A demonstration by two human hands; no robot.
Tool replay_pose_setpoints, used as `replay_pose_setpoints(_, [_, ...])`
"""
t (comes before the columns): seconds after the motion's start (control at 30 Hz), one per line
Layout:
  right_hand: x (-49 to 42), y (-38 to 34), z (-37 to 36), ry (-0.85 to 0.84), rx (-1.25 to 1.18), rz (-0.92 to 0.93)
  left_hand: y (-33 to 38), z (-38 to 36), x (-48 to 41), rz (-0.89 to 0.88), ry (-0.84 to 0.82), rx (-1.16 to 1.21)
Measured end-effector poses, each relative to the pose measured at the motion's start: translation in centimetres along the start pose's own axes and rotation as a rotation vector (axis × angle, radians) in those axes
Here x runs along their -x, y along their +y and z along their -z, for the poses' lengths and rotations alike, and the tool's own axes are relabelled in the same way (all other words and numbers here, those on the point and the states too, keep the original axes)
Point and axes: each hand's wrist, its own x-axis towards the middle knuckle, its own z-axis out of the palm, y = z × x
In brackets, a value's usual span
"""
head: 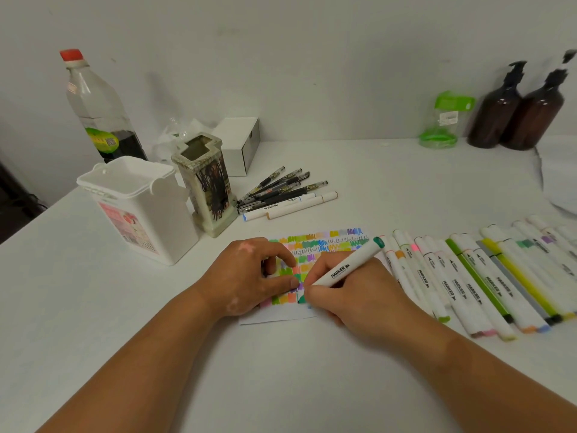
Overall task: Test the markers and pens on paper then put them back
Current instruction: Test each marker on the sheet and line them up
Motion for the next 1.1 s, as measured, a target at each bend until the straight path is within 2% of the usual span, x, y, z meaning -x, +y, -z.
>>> replay_pose_setpoints(0.53, [-0.2, 0.1, 0.1, 0.034, -0.055, -0.034, 0.0, 0.0, -0.1, 0.02, -0.013, -0.01])
replay_pose_setpoints(0.83, [-0.2, 0.1, 0.0, 0.042, 0.007, -0.018, 0.2, 0.0, -0.1, 0.034, -0.017, -0.017])
replay_pose_setpoints(0.97, [-0.5, 0.1, 0.9, 0.164, -0.295, -0.046, 0.4, 0.2, 0.1, 0.051, -0.01, 0.013])
replay_pose_setpoints(1.1, [-0.9, 0.4, 2.4, 0.276, -0.492, -0.028, 0.4, 0.6, -0.2, 0.116, 0.071, 0.214])
